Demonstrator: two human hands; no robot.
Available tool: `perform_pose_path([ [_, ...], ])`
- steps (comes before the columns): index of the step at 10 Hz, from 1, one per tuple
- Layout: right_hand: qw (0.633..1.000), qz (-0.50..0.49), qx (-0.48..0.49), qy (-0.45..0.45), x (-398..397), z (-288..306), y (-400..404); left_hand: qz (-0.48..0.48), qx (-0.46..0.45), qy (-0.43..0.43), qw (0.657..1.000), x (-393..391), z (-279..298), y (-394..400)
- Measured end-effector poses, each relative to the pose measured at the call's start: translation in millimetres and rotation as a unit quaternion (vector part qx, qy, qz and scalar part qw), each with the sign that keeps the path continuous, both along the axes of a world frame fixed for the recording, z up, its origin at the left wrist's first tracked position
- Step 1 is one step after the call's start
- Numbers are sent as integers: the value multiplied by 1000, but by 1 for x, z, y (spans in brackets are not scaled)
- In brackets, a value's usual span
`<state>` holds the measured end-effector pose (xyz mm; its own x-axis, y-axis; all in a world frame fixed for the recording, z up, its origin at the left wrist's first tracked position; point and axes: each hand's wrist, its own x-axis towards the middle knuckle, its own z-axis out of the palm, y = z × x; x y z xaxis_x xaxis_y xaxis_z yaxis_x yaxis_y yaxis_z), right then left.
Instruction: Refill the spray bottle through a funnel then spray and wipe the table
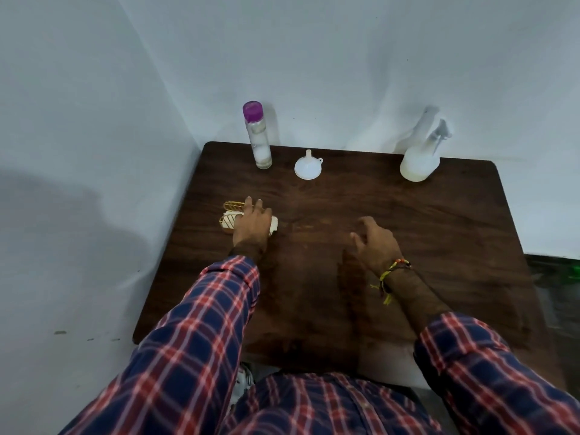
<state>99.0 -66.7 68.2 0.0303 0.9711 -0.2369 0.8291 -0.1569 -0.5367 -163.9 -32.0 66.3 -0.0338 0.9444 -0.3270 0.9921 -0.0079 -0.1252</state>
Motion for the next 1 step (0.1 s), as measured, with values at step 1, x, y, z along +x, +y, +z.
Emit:
perform_pose_path([
  [1,1000,-1,12,-6,1,9,5,-8,8,18,1000,-1,5,-1],
])
